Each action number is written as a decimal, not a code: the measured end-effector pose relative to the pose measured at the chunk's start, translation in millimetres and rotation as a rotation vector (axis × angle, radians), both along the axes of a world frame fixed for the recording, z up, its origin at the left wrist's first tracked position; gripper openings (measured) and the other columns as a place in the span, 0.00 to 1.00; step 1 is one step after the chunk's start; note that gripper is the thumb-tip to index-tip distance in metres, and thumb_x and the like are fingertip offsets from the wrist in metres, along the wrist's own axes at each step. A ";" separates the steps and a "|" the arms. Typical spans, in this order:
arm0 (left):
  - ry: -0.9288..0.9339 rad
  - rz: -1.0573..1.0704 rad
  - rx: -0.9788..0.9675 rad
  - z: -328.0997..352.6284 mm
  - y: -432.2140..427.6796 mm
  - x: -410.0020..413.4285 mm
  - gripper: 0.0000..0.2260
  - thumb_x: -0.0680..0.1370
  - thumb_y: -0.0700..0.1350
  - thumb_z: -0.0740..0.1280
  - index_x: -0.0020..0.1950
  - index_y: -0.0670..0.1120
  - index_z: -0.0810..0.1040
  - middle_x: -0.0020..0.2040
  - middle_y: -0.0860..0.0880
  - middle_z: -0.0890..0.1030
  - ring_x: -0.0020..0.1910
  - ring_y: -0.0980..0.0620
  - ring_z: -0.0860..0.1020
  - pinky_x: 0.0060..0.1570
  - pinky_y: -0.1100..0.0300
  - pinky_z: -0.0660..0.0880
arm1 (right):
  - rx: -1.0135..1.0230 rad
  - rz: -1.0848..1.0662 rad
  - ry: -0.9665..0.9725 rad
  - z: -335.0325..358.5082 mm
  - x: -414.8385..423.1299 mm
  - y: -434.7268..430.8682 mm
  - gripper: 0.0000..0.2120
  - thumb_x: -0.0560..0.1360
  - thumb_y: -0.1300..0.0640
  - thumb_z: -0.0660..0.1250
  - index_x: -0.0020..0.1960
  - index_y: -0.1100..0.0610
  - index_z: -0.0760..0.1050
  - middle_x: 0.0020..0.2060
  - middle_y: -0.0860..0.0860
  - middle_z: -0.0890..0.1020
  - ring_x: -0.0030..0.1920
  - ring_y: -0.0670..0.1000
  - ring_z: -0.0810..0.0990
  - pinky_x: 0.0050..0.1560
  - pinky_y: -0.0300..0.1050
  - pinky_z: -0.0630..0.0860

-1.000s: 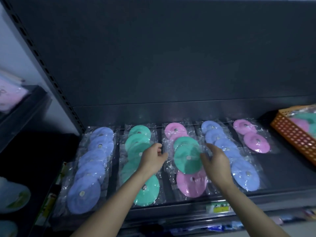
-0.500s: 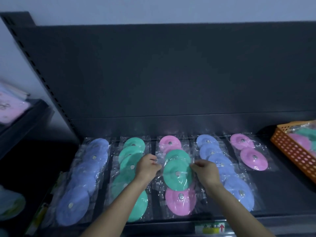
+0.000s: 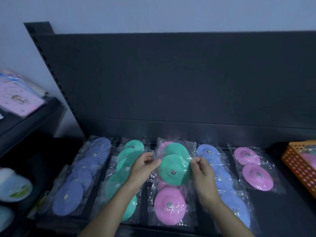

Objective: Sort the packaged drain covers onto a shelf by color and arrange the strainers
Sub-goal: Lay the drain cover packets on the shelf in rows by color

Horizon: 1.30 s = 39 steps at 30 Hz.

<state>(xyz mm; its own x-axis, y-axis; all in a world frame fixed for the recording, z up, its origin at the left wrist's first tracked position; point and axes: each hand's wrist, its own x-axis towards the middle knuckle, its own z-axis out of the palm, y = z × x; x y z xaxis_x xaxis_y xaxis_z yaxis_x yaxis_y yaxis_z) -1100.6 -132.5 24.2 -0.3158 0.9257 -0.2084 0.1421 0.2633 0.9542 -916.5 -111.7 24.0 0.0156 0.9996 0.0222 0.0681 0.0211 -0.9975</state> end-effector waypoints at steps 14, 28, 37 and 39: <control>-0.402 0.006 -0.022 -2.4 9.4 88.7 0.06 0.74 0.42 0.71 0.49 0.48 0.78 0.47 0.50 0.85 0.48 0.48 0.82 0.48 0.48 0.79 | -0.277 -0.024 0.405 18.5 65.1 -4.6 0.02 0.77 0.65 0.63 0.47 0.63 0.73 0.33 0.53 0.78 0.26 0.42 0.75 0.24 0.34 0.70; -0.431 -0.096 -0.010 -4.1 53.4 194.4 0.04 0.74 0.35 0.68 0.47 0.41 0.80 0.37 0.48 0.85 0.36 0.51 0.82 0.38 0.57 0.76 | -0.219 -0.217 0.183 9.6 163.1 15.1 0.05 0.74 0.61 0.69 0.49 0.57 0.76 0.42 0.59 0.84 0.41 0.57 0.82 0.44 0.56 0.79; -0.443 -0.105 -0.095 -8.3 75.1 289.2 0.04 0.76 0.41 0.68 0.49 0.42 0.79 0.45 0.43 0.83 0.42 0.41 0.81 0.37 0.49 0.78 | -0.273 -0.209 0.112 -10.7 265.8 58.2 0.02 0.75 0.61 0.67 0.44 0.56 0.77 0.39 0.59 0.82 0.38 0.55 0.78 0.43 0.55 0.78; -0.395 -0.115 -0.085 -12.9 79.9 313.5 0.04 0.77 0.42 0.67 0.50 0.43 0.80 0.48 0.41 0.83 0.46 0.41 0.82 0.42 0.45 0.79 | -0.274 -0.176 0.073 -13.3 294.1 65.8 0.02 0.76 0.61 0.66 0.46 0.59 0.77 0.41 0.60 0.82 0.38 0.57 0.79 0.43 0.54 0.78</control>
<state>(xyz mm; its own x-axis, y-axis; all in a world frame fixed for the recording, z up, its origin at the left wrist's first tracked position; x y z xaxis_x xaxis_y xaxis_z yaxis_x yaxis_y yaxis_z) -787.0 -52.6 11.3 -0.0916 0.9246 -0.3696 -0.1976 0.3469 0.9168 -622.4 -45.9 10.7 0.1804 0.9501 -0.2545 -0.0245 -0.2543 -0.9668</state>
